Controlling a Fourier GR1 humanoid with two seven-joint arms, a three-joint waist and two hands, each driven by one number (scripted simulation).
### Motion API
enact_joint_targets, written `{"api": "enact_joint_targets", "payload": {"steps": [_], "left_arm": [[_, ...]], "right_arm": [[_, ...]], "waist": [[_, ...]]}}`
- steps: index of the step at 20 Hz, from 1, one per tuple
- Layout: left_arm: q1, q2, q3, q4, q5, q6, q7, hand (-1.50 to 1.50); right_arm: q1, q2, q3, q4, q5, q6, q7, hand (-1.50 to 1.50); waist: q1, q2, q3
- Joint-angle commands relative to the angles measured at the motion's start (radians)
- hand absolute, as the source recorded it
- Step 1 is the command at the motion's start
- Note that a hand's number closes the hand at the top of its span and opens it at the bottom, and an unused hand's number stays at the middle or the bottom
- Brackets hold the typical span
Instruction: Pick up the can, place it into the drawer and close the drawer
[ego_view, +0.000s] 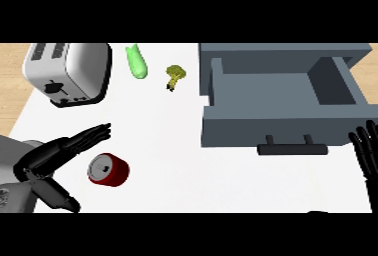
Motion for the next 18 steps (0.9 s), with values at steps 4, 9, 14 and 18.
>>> {"api": "enact_joint_targets", "payload": {"steps": [4,9,14,18], "left_arm": [[-0.043,0.061,-0.062,0.136,-0.083,-0.048,-0.272,-1.5],[-0.064,0.099,-0.135,0.27,-0.149,0.023,-0.414,-1.5],[-0.109,0.148,-0.172,0.364,-0.144,0.056,-0.483,-1.5],[-0.135,0.139,-0.221,0.454,-0.163,0.119,-0.536,-1.5]], "right_arm": [[-0.044,0.0,0.006,0.039,0.043,-0.018,0.007,-1.5],[-0.033,0.003,0.0,-0.005,0.021,-0.011,0.016,-1.5],[-0.059,0.006,-0.017,-0.027,-0.006,-0.031,0.073,-1.5],[0.02,0.023,0.019,-0.071,0.016,-0.005,0.036,-1.5]], "waist": [[0.004,0.0,0.0],[-0.005,0.002,-0.001],[-0.006,0.002,-0.001],[-0.018,0.003,-0.001]]}}
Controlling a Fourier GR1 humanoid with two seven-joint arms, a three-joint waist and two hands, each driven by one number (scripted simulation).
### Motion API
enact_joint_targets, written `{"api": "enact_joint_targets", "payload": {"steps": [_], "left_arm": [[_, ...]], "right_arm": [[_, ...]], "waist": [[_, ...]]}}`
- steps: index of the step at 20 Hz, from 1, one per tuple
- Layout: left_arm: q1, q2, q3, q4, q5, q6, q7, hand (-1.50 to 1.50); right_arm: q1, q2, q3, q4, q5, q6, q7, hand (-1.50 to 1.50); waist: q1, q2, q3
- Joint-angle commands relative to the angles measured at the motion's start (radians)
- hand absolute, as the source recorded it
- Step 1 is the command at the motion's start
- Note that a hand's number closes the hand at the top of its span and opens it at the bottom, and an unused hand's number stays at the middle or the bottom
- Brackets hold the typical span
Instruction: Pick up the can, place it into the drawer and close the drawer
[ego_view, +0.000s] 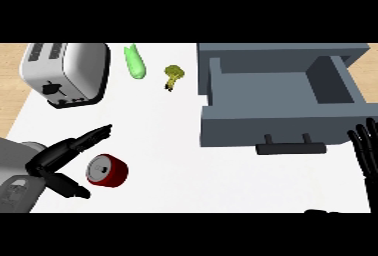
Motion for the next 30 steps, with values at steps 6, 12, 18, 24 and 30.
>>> {"api": "enact_joint_targets", "payload": {"steps": [6,12,18,24,30], "left_arm": [[-0.07,0.034,-0.08,0.203,-0.014,-0.121,-0.237,-1.5],[-0.135,-0.035,-0.132,0.267,-0.011,-0.071,-0.212,-1.5],[-0.128,-0.048,-0.169,0.293,-0.016,-0.026,-0.248,-1.5],[-0.148,-0.098,-0.207,0.354,-0.034,0.036,-0.279,-1.5],[-0.198,-0.104,-0.215,0.365,-0.009,-0.002,-0.24,-1.5]], "right_arm": [[-0.013,0.003,-0.004,-0.037,-0.008,-0.009,0.031,-1.5],[0.003,0.001,0.007,-0.068,-0.003,-0.001,0.052,-1.5],[0.039,0.036,0.023,-0.049,0.036,-0.006,-0.013,-1.5],[-0.001,-0.008,-0.054,-0.039,-0.031,0.004,0.029,-1.5],[0.07,0.01,-0.051,-0.072,-0.056,0.037,0.0,-1.5]], "waist": [[-0.001,0.001,0.0],[-0.004,0.0,0.0],[0.007,-0.002,0.001],[0.006,-0.001,0.001],[0.005,-0.004,0.002]]}}
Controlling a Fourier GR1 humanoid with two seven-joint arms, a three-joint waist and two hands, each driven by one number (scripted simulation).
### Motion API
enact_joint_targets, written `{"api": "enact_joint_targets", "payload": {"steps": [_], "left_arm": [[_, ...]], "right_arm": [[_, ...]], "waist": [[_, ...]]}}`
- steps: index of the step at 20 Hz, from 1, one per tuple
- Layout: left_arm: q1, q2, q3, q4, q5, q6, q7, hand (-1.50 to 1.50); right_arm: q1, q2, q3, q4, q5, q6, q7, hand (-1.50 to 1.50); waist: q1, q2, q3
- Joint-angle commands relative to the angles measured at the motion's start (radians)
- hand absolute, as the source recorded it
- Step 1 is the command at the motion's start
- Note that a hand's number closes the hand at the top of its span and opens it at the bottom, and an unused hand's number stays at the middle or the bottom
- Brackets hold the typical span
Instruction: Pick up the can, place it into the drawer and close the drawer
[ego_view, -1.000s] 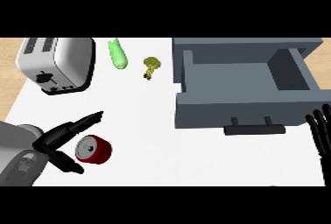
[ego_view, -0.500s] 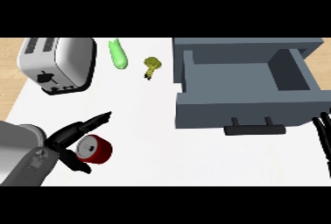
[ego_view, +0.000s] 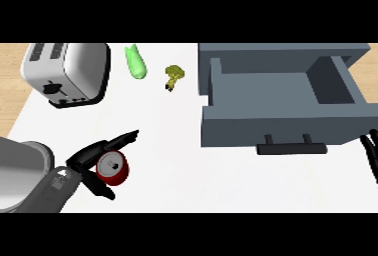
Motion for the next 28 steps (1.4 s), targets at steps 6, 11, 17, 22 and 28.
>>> {"api": "enact_joint_targets", "payload": {"steps": [6,11,17,22,28], "left_arm": [[-0.042,-0.031,-0.041,0.015,0.018,-0.161,-0.088,-1.5],[0.007,-0.002,-0.069,-0.05,0.036,-0.183,-0.12,1.5],[0.017,-0.019,-0.096,-0.107,0.107,-0.264,-0.031,1.5],[0.044,-0.042,-0.114,-0.195,0.16,-0.253,0.01,1.5],[0.08,-0.099,0.258,-0.143,0.431,0.246,0.239,1.5]], "right_arm": [[0.01,-0.007,-0.016,-0.015,-0.023,0.022,0.0,-1.5],[0.022,0.031,0.022,-0.081,0.0,-0.016,0.061,-1.5],[-0.025,-0.003,-0.05,-0.005,-0.047,-0.001,0.023,-1.5],[0.041,-0.014,-0.054,-0.062,-0.063,0.033,0.037,-1.5],[0.061,0.027,-0.053,-0.071,-0.034,-0.006,0.016,-1.5]], "waist": [[-0.001,0.001,0.0],[0.006,-0.003,0.001],[0.014,-0.003,0.002],[0.01,-0.005,0.001],[0.057,-0.009,0.002]]}}
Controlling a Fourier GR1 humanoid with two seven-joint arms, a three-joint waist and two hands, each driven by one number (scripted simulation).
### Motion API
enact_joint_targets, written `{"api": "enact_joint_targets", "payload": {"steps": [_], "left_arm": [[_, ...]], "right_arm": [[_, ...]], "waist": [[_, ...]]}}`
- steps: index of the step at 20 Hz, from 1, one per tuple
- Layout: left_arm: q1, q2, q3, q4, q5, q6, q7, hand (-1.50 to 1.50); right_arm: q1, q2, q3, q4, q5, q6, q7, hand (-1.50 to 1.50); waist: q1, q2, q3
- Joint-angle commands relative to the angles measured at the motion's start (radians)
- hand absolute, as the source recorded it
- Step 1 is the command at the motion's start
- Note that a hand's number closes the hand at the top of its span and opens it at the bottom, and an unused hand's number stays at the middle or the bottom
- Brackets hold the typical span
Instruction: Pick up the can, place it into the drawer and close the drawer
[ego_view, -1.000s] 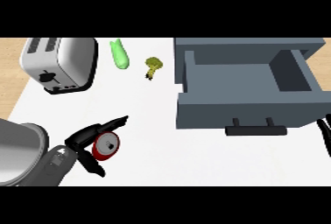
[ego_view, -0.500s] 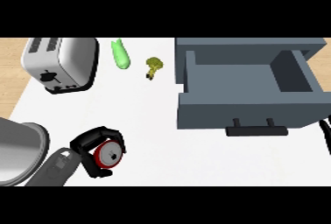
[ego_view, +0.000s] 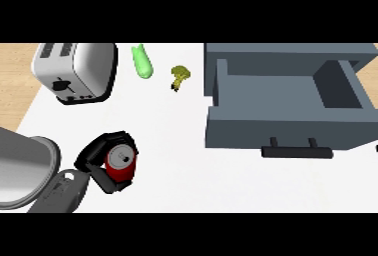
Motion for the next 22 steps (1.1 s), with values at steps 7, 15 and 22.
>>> {"api": "enact_joint_targets", "payload": {"steps": [7,15,22], "left_arm": [[-0.025,-0.107,0.273,-0.158,0.199,0.47,0.235,1.5],[-0.036,-0.186,0.117,-0.594,0.084,0.692,0.569,1.5],[-0.203,-0.228,0.087,-0.608,0.027,0.73,0.737,1.5]], "right_arm": [[0.013,0.022,0.011,-0.055,0.003,-0.012,0.024,-1.5],[0.024,-0.002,-0.05,-0.031,-0.053,0.02,0.014,-1.5],[-0.097,-0.008,-0.027,0.004,-0.004,-0.019,0.059,-1.5]], "waist": [[-0.008,-0.002,0.0],[-0.013,-0.003,0.001],[-0.02,0.004,-0.001]]}}
